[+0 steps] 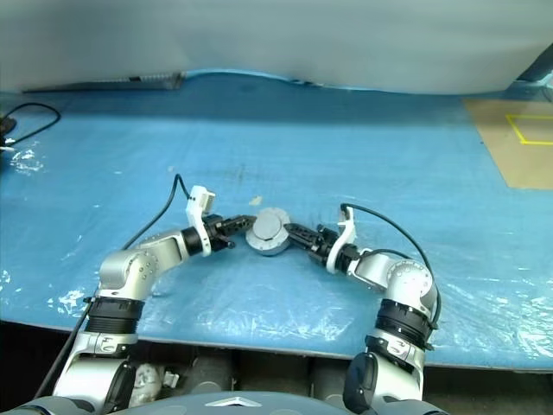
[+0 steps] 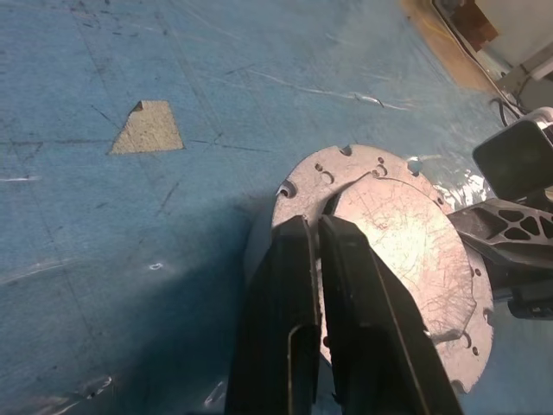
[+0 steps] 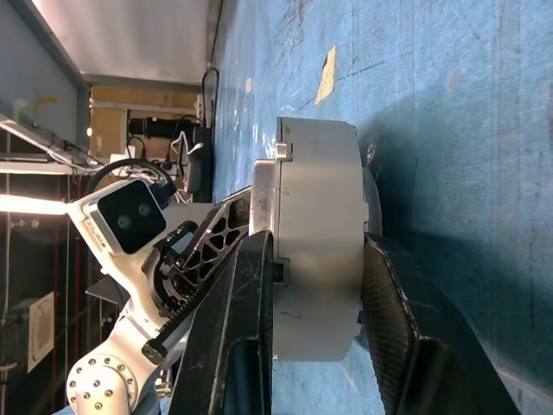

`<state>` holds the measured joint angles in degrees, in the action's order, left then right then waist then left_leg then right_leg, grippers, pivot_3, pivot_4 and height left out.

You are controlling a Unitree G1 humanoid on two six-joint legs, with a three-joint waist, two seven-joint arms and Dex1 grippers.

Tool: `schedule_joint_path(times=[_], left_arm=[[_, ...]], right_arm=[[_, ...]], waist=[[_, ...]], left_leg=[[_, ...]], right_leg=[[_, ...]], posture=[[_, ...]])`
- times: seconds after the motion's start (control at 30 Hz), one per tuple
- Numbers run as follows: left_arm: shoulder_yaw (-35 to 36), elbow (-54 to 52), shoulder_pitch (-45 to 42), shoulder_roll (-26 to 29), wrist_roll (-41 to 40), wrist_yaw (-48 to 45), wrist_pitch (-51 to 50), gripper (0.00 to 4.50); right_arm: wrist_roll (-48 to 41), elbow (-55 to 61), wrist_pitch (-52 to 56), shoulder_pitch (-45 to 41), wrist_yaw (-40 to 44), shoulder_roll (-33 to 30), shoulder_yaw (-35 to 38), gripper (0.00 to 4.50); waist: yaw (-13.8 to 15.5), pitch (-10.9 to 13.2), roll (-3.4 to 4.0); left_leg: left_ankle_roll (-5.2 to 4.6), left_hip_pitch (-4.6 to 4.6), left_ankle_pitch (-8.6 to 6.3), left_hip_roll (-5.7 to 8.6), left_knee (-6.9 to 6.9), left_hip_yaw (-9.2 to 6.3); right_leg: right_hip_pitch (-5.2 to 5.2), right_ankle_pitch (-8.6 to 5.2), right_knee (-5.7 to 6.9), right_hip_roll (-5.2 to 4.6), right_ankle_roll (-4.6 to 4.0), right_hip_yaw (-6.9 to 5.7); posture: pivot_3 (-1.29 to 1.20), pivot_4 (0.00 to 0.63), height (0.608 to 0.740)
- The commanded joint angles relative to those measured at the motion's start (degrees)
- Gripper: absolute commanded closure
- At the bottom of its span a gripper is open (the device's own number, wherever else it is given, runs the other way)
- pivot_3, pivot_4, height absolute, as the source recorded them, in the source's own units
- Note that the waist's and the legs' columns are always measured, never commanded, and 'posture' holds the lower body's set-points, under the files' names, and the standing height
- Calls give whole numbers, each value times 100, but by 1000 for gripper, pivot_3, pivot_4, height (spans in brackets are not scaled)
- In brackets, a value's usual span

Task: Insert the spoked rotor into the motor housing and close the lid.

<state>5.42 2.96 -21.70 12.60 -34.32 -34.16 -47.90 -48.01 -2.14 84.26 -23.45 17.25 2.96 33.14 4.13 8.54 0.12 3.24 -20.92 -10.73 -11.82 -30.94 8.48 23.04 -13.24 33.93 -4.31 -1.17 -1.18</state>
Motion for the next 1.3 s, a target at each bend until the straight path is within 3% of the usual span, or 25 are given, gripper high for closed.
schedule_joint_path(times=[0.03,0.1,0.4,0.43,0.83,1.27,1.3], left_arm=[[710,80,-98,-173,-598,262,-194,3879],[1095,88,-81,-256,-907,480,-323,3337],[2739,137,210,-925,-2721,1530,-563,130],[2804,125,239,-968,-2835,1615,-548,0],[2759,30,493,-1605,-4456,2362,-702,0],[2194,302,357,-1843,-4713,2341,-531,0],[2189,309,360,-1837,-4720,2333,-516,174]], right_arm=[[-494,218,53,-185,-78,280,105,3468],[-614,253,-21,-327,-181,387,199,3468],[-936,-126,-702,-1042,-469,621,170,3468],[-967,-187,-770,-1091,-472,600,142,3468],[-1090,-676,-951,-1497,-436,421,-243,3468],[-1416,-513,-576,-1262,-840,633,-372,3468],[-1440,-512,-563,-1257,-868,639,-367,3468]], waist=[[-20,2,0],[-24,3,2],[0,6,-1],[3,7,-3],[-2,15,-14],[0,18,-19],[1,18,-19]], left_leg=[[0,0,0,-1,-1,0],[0,-8,0,-2,-1,0],[1,-22,0,-2,-3,-1],[1,-25,0,-2,-3,-1],[1,-30,0,-3,-5,-5],[1,-30,1,-2,-15,-6],[1,-30,1,-3,-15,-6]], right_leg=[[1,0,0,0,-1,0],[14,5,0,2,-8,-2],[18,7,-1,1,-8,-7],[18,7,-1,1,-8,-8],[19,12,-1,4,2,-11],[17,18,0,4,11,-8],[17,18,0,4,11,-8]], posture=[[0,150,740],[0,150,740],[0,150,740],[0,150,740],[0,150,740],[0,150,740],[0,150,740]])
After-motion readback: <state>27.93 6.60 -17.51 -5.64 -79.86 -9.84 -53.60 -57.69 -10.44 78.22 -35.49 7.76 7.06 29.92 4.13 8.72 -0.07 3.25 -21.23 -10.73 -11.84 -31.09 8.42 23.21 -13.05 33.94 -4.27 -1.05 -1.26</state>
